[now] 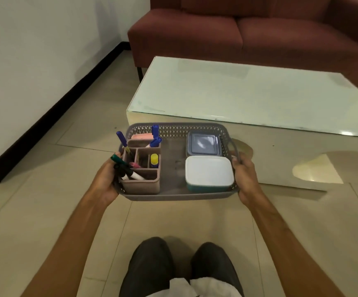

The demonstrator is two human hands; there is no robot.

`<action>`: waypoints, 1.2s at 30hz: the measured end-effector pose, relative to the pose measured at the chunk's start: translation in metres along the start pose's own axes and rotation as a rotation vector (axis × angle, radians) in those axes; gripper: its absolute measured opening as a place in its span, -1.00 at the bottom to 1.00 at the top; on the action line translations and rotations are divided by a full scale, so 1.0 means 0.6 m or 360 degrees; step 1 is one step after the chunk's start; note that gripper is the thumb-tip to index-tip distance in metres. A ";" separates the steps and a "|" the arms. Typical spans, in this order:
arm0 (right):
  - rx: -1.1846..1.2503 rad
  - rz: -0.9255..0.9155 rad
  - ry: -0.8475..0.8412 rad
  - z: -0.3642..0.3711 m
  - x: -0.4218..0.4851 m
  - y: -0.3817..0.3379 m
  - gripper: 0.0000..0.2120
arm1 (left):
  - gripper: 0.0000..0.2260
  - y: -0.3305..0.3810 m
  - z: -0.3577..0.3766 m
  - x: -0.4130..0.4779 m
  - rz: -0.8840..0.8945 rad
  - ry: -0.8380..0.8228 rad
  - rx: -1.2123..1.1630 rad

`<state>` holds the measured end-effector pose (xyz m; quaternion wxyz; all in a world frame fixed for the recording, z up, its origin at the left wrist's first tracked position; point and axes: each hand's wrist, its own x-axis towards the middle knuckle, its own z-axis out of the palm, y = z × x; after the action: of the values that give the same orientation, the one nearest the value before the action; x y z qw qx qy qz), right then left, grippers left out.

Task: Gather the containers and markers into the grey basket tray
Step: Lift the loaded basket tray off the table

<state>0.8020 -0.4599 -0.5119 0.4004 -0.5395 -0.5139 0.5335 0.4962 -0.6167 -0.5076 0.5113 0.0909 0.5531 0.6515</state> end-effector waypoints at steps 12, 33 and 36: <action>0.0005 0.0153 0.0018 -0.006 -0.050 0.084 -0.73 | -0.70 -0.069 -0.028 -0.002 -0.0096 0.0059 0.0201; -0.0179 0.0458 0.0133 0.105 0.323 0.231 -0.71 | -0.58 -0.117 0.053 0.418 -0.0236 0.0082 0.0405; -0.0175 0.0477 0.0118 0.125 0.381 0.236 -0.71 | -0.56 -0.110 0.061 0.475 -0.0201 0.0094 0.0408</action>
<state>0.7239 -0.2655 -0.6967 0.3048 -0.6505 -0.4410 0.5380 0.4273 -0.3842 -0.6751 0.5190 0.1013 0.6512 0.5443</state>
